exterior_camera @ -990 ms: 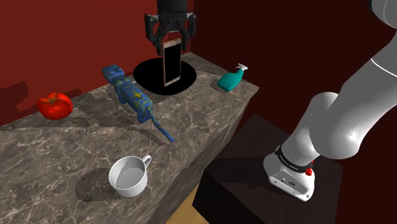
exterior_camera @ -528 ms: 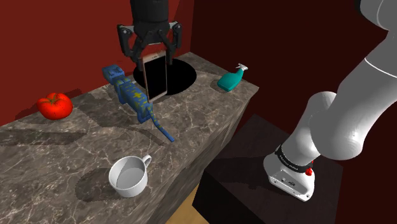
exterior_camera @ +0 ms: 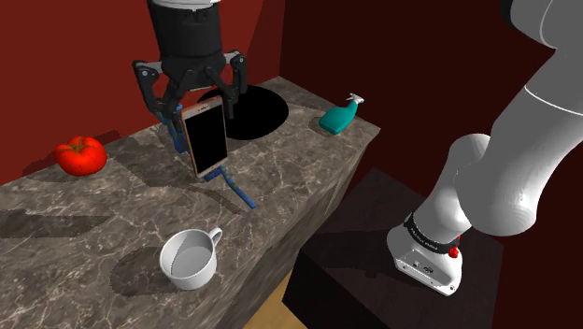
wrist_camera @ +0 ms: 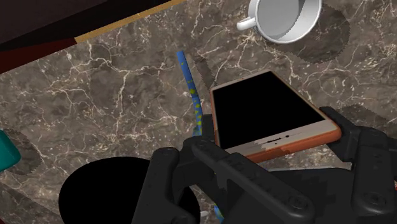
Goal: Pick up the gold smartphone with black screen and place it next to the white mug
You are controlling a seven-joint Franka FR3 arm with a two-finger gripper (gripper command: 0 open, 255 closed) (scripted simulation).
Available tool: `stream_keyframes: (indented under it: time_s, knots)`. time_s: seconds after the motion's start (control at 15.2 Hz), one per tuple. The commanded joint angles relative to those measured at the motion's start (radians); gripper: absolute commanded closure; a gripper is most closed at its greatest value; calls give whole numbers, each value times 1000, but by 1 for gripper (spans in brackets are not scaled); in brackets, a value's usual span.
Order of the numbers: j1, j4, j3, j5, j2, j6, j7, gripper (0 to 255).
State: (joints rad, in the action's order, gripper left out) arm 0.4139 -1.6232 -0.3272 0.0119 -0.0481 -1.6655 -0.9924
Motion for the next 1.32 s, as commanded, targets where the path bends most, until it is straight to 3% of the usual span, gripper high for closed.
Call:
stream_keyframes:
  time_s: [0.0,1.25]
  knots:
    - [0,-31,0,-1,3,-28,0,255]
    - [-1,-271,1,4,-10,-281,-4,255]
